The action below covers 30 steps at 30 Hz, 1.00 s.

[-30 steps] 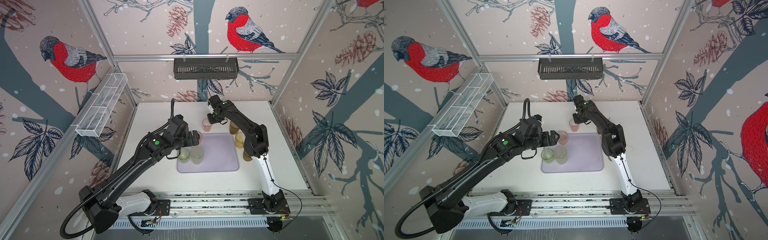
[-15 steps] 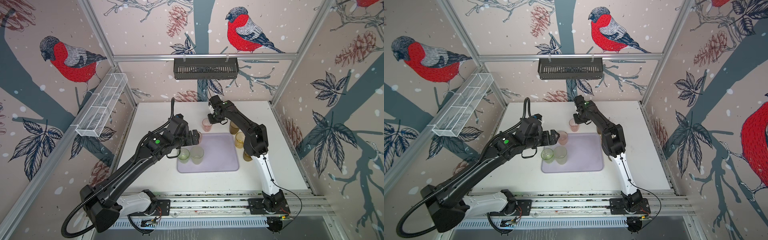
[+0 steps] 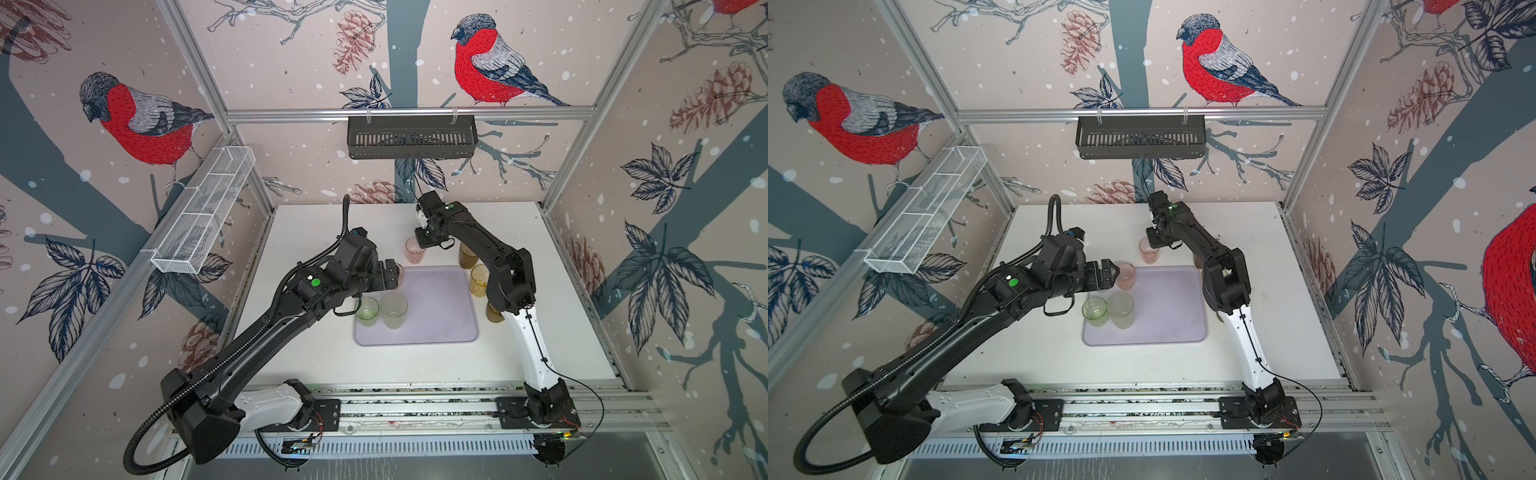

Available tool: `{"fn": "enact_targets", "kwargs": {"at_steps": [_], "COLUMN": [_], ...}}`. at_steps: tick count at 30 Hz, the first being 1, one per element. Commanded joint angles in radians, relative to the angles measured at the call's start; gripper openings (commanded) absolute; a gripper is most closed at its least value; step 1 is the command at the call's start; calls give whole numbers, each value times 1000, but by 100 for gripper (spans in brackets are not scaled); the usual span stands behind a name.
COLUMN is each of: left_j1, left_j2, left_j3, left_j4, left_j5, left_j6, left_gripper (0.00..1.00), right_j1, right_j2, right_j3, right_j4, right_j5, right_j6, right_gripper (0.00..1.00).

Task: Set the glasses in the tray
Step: 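Close the right gripper on the rim of the pink cup, then lift the pink cup with the right gripper and carry it onto the tray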

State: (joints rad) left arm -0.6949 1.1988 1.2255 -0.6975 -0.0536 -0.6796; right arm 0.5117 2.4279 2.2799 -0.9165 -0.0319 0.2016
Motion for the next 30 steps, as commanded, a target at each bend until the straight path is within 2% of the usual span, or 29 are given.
{"fn": "enact_targets", "kwargs": {"at_steps": [1,30], "left_j1": [2,3], "left_j2": [0,-40], "left_j3": [8,-35], "left_j4": [19,42], "left_j5": [-7,-3], "left_j6": [7,-19], "left_gripper": [97,97], "right_j1": [-1,-15], "right_j2": [5,-63], "right_j3": [7,-7], "right_j4": [4,-36], "right_j5": [-11,12], "right_j6": [-16,-40], "right_gripper": [14,1]}}
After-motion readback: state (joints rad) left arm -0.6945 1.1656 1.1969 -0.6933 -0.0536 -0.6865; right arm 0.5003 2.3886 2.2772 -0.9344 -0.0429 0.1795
